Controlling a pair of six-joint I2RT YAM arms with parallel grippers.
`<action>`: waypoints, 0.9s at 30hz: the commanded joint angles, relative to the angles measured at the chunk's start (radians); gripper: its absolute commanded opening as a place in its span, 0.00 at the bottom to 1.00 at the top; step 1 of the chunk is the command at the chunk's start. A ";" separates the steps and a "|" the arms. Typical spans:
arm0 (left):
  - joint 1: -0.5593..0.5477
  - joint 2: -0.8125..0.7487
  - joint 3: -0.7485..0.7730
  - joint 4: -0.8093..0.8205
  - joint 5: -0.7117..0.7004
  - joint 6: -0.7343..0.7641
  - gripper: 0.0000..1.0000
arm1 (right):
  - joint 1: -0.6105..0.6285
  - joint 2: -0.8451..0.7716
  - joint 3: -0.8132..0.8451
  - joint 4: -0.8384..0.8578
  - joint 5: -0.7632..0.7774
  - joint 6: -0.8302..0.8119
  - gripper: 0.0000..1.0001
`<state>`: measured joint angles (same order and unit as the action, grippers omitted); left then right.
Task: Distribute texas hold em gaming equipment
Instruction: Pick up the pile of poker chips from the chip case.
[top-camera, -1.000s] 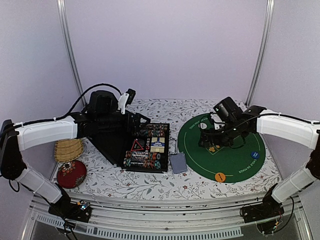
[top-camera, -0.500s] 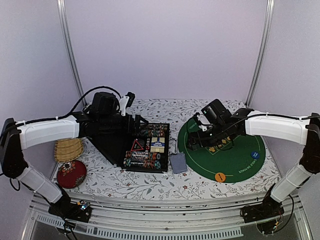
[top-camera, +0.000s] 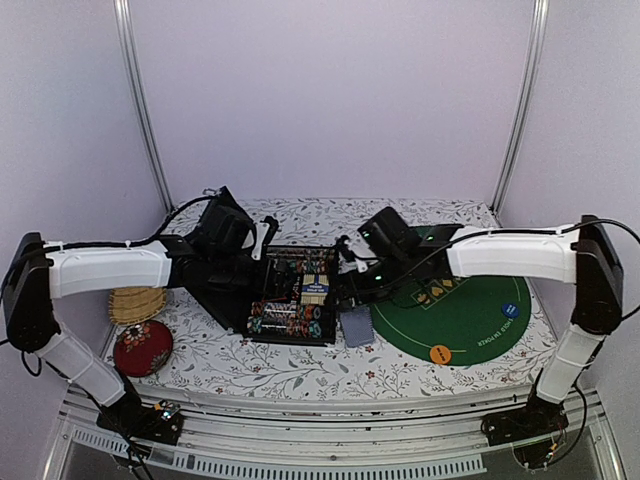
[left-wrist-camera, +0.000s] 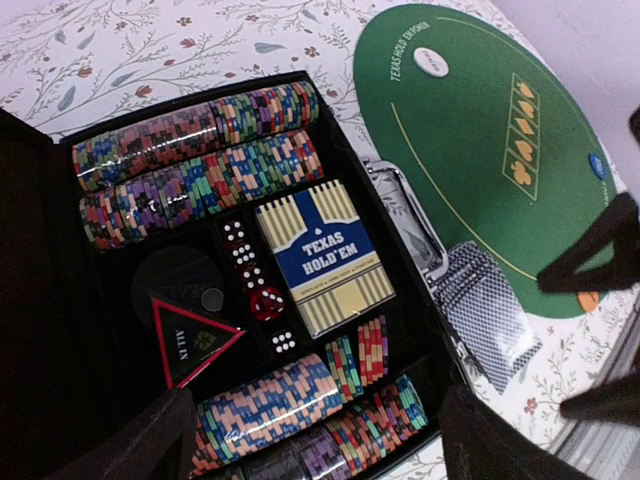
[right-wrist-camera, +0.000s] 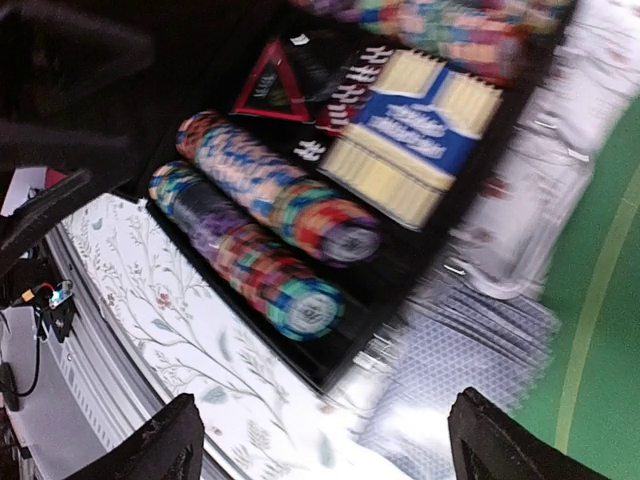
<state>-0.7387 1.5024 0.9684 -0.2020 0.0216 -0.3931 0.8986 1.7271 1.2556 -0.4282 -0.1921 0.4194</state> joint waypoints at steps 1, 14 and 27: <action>0.012 -0.040 -0.015 0.010 -0.052 -0.025 0.87 | 0.107 0.160 0.159 -0.047 0.086 0.028 0.83; 0.048 -0.066 -0.062 0.036 -0.037 -0.019 0.88 | 0.142 0.398 0.371 -0.134 0.167 -0.004 0.62; 0.052 -0.052 -0.057 0.040 -0.035 -0.013 0.89 | 0.152 0.420 0.330 -0.172 0.239 0.017 0.50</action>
<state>-0.6994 1.4567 0.9142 -0.1780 -0.0128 -0.4091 1.0542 2.1426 1.6135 -0.5640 -0.0227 0.4248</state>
